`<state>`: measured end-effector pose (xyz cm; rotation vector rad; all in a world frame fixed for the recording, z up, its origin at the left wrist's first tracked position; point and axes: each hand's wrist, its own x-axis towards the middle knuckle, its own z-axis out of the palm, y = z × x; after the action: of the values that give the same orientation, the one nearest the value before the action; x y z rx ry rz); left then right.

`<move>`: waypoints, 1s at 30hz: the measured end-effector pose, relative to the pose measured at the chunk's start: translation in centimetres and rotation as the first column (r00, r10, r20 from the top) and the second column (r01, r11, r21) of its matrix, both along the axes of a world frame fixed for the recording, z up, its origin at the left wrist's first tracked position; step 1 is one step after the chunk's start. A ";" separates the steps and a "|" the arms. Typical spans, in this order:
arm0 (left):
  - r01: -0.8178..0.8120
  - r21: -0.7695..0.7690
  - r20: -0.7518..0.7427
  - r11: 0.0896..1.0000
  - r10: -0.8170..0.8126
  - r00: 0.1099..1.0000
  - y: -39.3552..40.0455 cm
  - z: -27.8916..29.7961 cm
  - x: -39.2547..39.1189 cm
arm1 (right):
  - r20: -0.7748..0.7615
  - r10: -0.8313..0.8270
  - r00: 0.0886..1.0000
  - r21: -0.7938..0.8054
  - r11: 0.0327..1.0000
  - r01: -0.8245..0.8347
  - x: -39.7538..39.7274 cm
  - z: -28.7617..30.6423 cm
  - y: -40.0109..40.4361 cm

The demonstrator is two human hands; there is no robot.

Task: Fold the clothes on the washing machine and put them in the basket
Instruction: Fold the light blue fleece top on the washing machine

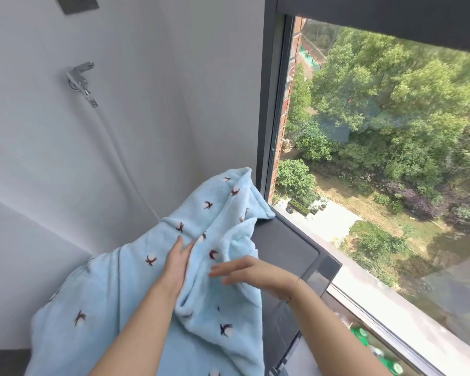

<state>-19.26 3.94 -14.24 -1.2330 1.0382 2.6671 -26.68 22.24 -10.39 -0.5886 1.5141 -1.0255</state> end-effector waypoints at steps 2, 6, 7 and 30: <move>0.097 -0.052 -0.013 0.994 -0.098 0.995 0.4 0.7 0.1 | 0.102 -0.304 0.947 -0.083 0.946 0.312 -0.3 -0.7 1.3; 0.268 -0.315 0.090 0.911 -0.252 0.964 1.0 0.8 -0.7 | -0.032 -0.837 0.546 0.080 0.542 0.836 -2.8 -3.9 3.0; 0.297 -0.436 0.135 0.850 -0.264 0.955 1.1 0.9 -1.1 | -0.059 -0.839 0.541 0.150 0.528 0.836 -3.6 -4.7 3.0; 0.499 -0.693 0.212 0.519 -0.515 0.830 2.9 7.5 -1.6 | 0.021 -0.405 0.914 0.401 0.841 0.363 -10.9 -2.1 -2.3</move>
<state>-20.83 6.82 -6.69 -0.7223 2.1961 1.8162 -37.62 19.91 -12.49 0.0604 1.7211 -0.9938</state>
